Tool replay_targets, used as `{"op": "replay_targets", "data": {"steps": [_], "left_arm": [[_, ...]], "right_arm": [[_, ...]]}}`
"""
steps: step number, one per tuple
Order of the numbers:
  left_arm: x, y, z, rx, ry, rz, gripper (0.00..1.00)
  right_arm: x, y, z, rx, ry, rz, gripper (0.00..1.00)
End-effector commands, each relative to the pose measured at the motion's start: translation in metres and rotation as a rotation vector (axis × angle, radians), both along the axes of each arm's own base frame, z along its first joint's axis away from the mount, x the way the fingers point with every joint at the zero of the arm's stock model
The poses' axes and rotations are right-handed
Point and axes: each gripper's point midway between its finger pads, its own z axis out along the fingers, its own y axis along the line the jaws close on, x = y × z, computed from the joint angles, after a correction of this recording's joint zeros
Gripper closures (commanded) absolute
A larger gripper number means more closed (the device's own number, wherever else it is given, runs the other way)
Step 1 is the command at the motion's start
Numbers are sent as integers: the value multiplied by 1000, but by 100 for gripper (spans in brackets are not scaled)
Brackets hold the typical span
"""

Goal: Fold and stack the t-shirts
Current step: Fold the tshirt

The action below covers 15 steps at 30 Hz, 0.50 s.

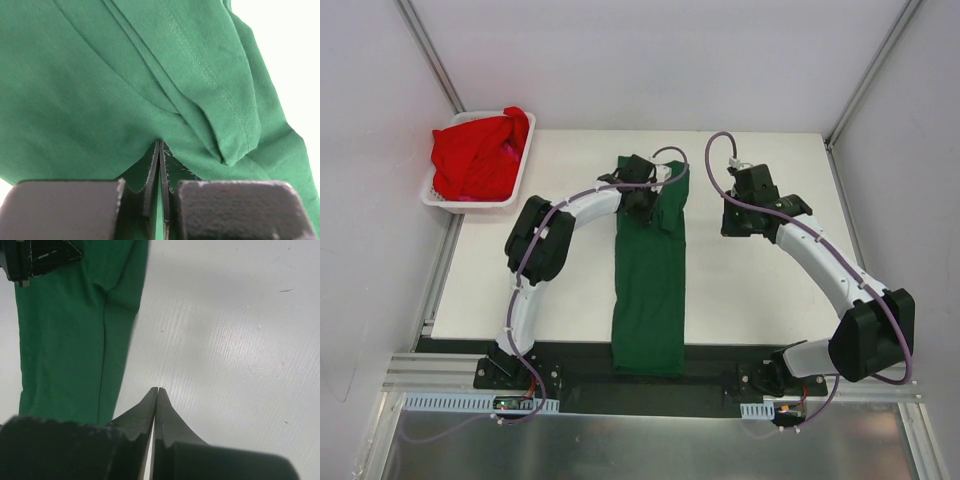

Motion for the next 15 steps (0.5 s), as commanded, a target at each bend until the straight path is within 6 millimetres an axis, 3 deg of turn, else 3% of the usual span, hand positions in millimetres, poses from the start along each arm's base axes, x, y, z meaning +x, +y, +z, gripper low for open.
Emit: {"op": "replay_targets", "data": {"steps": [1,9,13,15], "left_arm": [[19,10,6,7,1,5,100],[49,19,6,17,2,16,100],[69,12,16,6,-26,6,100],[73,10,8,13,-15,-2,100]], "right_arm": [[-1,-2,21,15,-48,-19,99],[-3,-3,19,14,-42,-21,99],[-4,-4,16,7,-33,-21,99],[-5,-5,14,2,-29,-20,99]]}}
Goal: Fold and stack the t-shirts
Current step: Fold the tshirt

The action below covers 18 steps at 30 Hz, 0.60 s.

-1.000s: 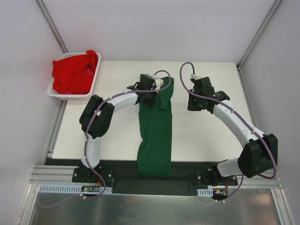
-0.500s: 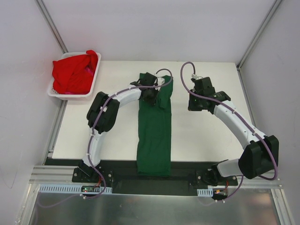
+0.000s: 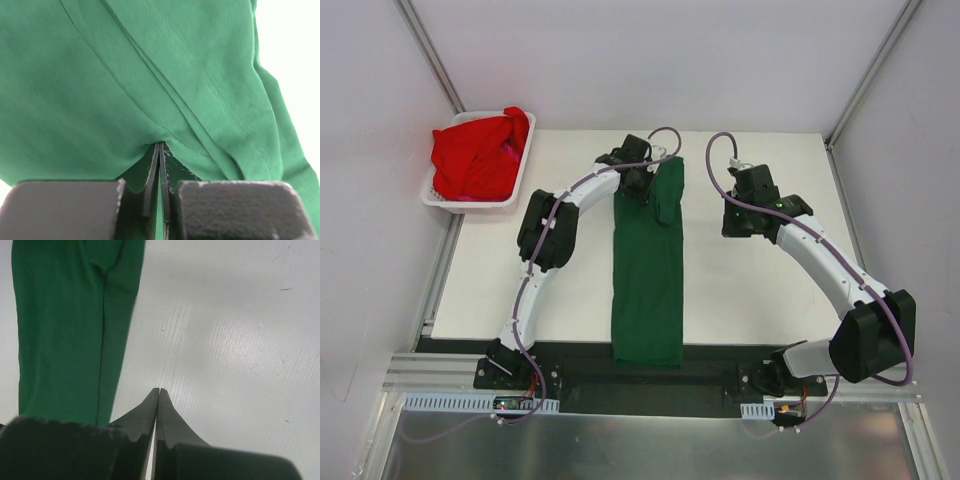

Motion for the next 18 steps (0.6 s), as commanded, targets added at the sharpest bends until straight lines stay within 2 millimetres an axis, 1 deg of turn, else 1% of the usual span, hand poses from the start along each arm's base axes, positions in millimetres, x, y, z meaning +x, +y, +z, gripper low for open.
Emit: {"op": "replay_targets", "data": {"steps": [1,2,3,4,5,7,9,10,11,15,18], "left_arm": [[19,-3,11,6,-21,-35,100],[20,-3,4,12,-11,-36,100],[22,-3,3,13,-15,-38,100],[27,-3,8,5,-26,-35,100],[28,-3,3,9,-18,-36,100],[32,-2,4,11,-26,-36,100],[36,3,1,19,-27,-29,100],[41,5,5,14,-37,-23,100],[44,10,2,16,-29,-12,100],[58,19,7,9,-52,13,100],[68,22,20,12,-96,23,100]], "right_arm": [[-4,-4,12,4,-27,-19,99],[-3,-4,13,3,-29,-21,99],[-3,-4,12,0,-28,-21,99],[-3,-5,12,-3,-28,-20,99],[-3,-6,11,-8,-25,-21,99],[-2,-6,9,-12,-18,-20,99],[-2,-5,7,-10,-12,-18,99],[-3,-4,6,-10,-9,-18,99],[-2,-5,7,-9,-13,-20,99],[-4,-5,7,1,-23,-28,99],[-2,-3,19,27,-59,-36,99]]}}
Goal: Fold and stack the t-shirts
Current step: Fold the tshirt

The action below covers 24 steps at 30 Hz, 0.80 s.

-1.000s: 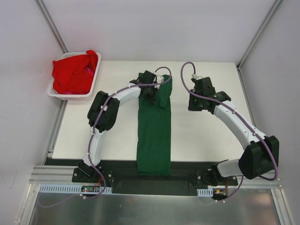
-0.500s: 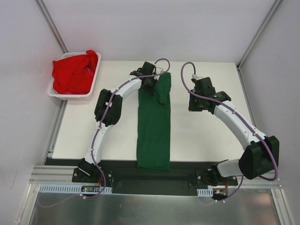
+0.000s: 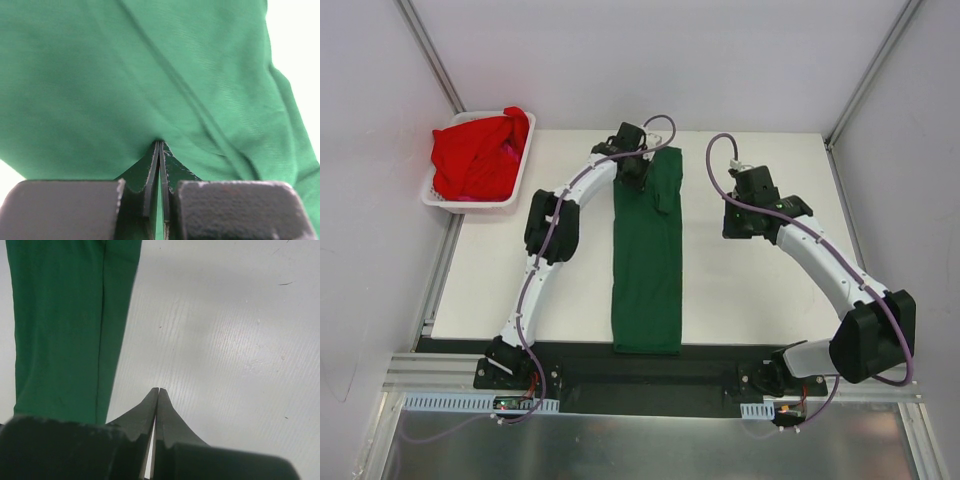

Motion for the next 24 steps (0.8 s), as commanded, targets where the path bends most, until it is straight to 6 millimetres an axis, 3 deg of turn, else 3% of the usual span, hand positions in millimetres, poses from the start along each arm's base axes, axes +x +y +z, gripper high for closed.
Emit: {"op": "replay_targets", "data": {"steps": [1,3,5,7,8,9,10,11,12,13,14,16,17,18,19,20,21,22,23,24], "left_arm": [[20,13,26,9,-75,15,100],[22,11,41,-10,-100,12,100],[22,7,65,-45,-133,-1,100],[14,-2,94,-103,-149,-30,100],[9,-6,105,-125,-155,-43,100],[-2,-9,104,-139,-130,-52,100],[-12,-17,132,-163,-169,-72,100],[-16,-20,142,-170,-196,-76,100],[-23,-23,151,-178,-209,-76,99],[-44,-27,163,-189,-210,-90,97],[-48,-31,176,-221,-244,-88,94],[-77,-28,191,-271,-235,-74,93],[-82,-30,201,-317,-245,-53,93],[-97,-26,187,-317,-201,-45,91],[-107,-22,208,-349,-231,-40,90],[-118,-24,212,-359,-232,-44,89],[-129,-20,198,-341,-215,-40,84],[-140,-15,214,-352,-246,-38,81],[-147,-14,213,-346,-247,-32,76],[-155,-9,201,-334,-231,-24,71]], "right_arm": [[4,2,35,56,-100,-26,99],[6,3,63,92,-172,-37,99],[12,2,112,143,-289,-56,99],[12,0,147,176,-365,-72,99],[11,-1,188,216,-447,-74,99],[4,-4,207,239,-471,-88,99],[0,-7,229,260,-515,-102,99],[-8,-11,265,306,-587,-111,99],[-22,-16,290,344,-642,-115,99],[-31,-20,309,386,-681,-133,99],[-44,-25,336,430,-741,-137,99],[-69,-35,365,497,-810,-153,99],[-79,-39,376,522,-837,-157,99],[-91,-43,388,550,-867,-155,99],[-103,-47,396,584,-887,-156,99],[-110,-48,401,602,-901,-154,99],[-113,-48,402,619,-906,-146,99],[-124,-48,407,640,-921,-122,99],[-126,-47,407,653,-922,-121,99],[-128,-46,407,662,-924,-114,99]]}}
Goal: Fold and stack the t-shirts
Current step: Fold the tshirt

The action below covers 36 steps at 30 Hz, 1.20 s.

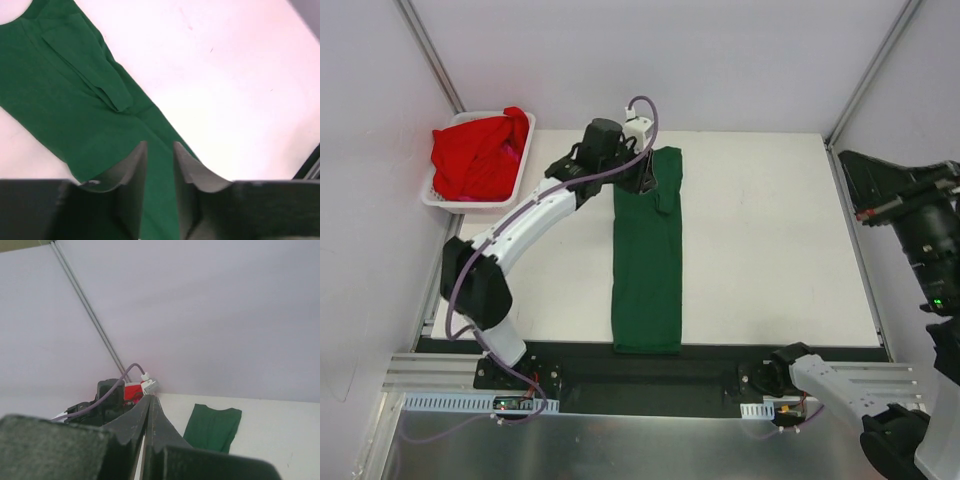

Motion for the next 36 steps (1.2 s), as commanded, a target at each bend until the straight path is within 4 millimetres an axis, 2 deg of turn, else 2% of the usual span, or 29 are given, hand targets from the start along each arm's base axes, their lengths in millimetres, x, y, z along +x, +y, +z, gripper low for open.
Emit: {"op": "replay_targets", "data": {"steps": [1,4,7,8,11,14,17,21,22,26,27,28,31,33,34,36], "left_arm": [[-27,15,10,-54,-13,56,64],[-43,27,11,-60,-21,79,59],[-54,37,16,-66,-36,98,58],[-55,39,17,-67,-37,101,58],[-59,46,22,-64,-60,115,57],[-61,49,21,-62,-63,120,57],[-62,49,19,-60,-60,117,57],[-64,49,16,-63,-46,117,57],[-66,48,15,-66,-43,113,57],[-69,48,7,-54,-28,115,57],[-70,48,7,-55,-25,113,57],[-70,48,5,-53,-21,112,57],[-72,45,1,-50,-9,103,57],[-70,46,-6,-37,-1,105,57],[-69,45,-9,-28,2,102,57],[-68,45,-16,-16,14,103,57]], "right_arm": [[8,12,-20,30,78,40,99],[1,9,-17,47,47,44,97],[-2,3,-16,58,21,23,80],[-2,4,-16,56,20,25,67],[-3,8,-10,58,9,49,40],[-4,4,-11,79,2,31,25],[-5,-2,-11,91,4,6,20],[-5,5,-13,86,10,41,15],[-11,3,-11,86,-16,46,13],[-10,-7,-10,105,-13,-11,10],[-15,-11,-2,113,-26,-18,10],[-14,-11,-1,111,-18,-21,10],[7,-7,-25,70,90,-52,8],[21,-12,-49,21,157,-111,7],[32,-10,-70,-13,211,-125,3],[38,-10,-87,-41,250,-141,2]]}}
